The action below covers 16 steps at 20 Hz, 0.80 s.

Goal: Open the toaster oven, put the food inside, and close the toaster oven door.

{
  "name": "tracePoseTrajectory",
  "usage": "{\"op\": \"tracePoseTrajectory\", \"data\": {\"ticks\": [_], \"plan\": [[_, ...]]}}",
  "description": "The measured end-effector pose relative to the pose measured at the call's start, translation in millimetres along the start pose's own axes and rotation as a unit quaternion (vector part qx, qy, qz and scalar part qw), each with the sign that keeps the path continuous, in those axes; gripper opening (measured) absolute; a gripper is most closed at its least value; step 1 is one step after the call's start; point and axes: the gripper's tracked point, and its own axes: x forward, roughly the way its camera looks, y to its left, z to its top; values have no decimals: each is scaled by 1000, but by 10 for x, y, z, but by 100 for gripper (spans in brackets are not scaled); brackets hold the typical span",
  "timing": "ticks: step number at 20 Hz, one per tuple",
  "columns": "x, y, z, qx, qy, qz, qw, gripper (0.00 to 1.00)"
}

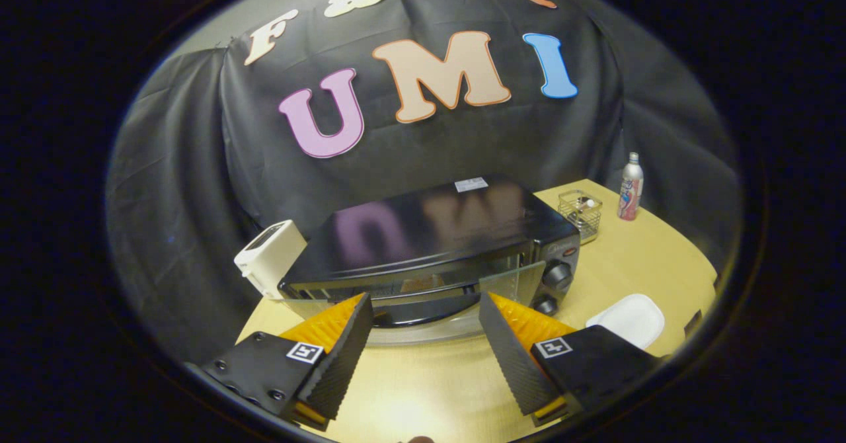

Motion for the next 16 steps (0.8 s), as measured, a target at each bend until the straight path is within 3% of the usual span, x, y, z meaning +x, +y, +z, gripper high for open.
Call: {"op": "tracePoseTrajectory", "data": {"ticks": [6, 11, 16], "plan": [[160, 31, 116, -6, -11, -2, 1000, 100], [34, -12, 216, -30, -13, -7, 999, 100], [-283, -11, 984, -64, -77, -12, 995, 100]]}}
